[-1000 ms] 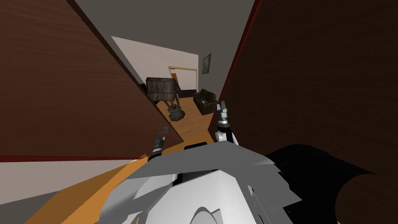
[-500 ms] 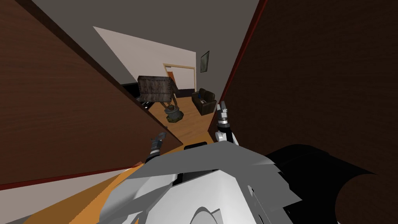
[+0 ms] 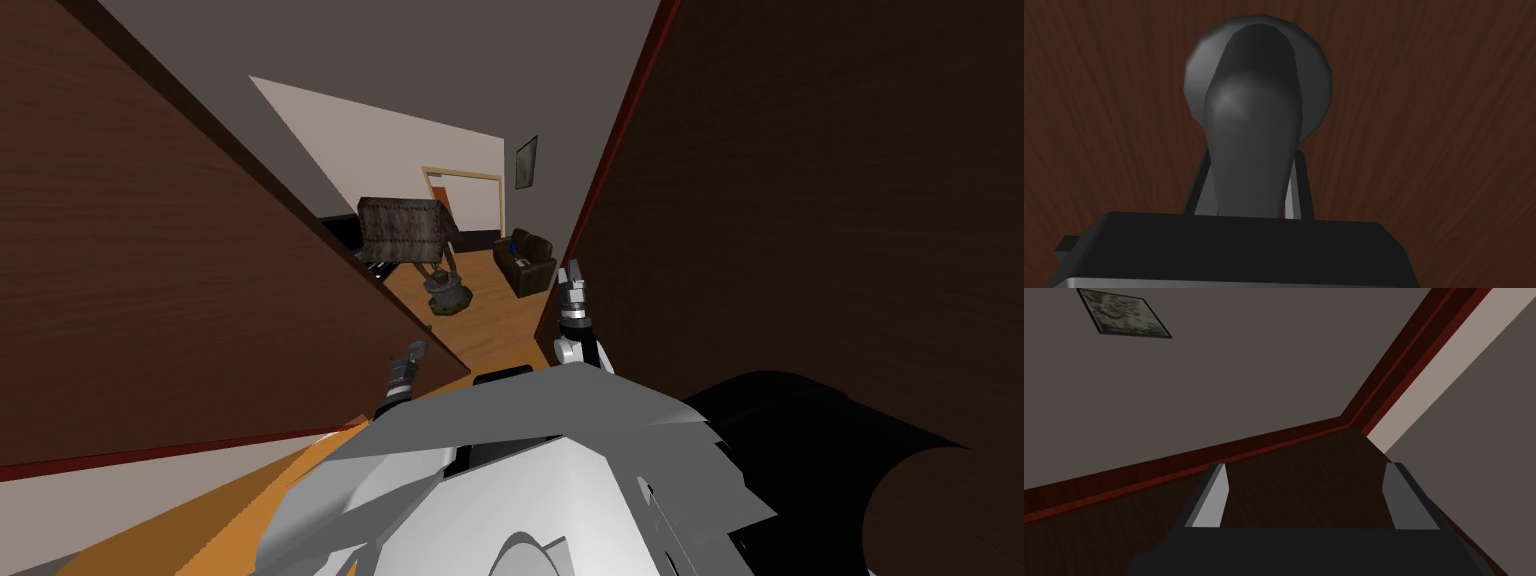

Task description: Pull the door open

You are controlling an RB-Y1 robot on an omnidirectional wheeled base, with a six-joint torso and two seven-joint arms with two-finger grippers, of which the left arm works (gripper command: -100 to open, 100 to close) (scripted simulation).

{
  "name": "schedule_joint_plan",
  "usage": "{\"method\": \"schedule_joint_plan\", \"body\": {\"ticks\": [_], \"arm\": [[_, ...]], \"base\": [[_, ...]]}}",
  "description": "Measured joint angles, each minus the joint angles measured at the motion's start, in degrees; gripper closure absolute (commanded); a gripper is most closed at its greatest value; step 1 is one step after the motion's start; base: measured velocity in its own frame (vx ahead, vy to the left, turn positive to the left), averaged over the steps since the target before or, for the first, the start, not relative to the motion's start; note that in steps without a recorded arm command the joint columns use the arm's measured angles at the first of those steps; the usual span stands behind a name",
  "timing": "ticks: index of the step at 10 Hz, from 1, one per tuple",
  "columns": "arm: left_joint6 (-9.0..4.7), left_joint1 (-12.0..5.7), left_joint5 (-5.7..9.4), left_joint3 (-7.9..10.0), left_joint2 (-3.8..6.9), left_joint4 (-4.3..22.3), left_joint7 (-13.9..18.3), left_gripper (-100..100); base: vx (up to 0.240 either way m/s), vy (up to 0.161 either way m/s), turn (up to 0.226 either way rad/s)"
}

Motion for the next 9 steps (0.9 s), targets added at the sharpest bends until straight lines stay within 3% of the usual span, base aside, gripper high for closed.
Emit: {"method": "schedule_joint_plan", "body": {"ticks": [4, 7, 9], "arm": [[-1.88, 2.13, -0.63, -1.26, 1.44, -1.0, 1.68, 100], [-5.02, 3.65, -1.39, -2.82, 2.9, 0.61, 3.72, 100], [-6.41, 4.8, -1.8, -3.58, 3.71, 0.29, 4.69, 100]], "base": [[-0.179, 0.036, -0.118], [-0.201, 0.045, -0.162], [-0.158, 0.001, -0.047]]}}
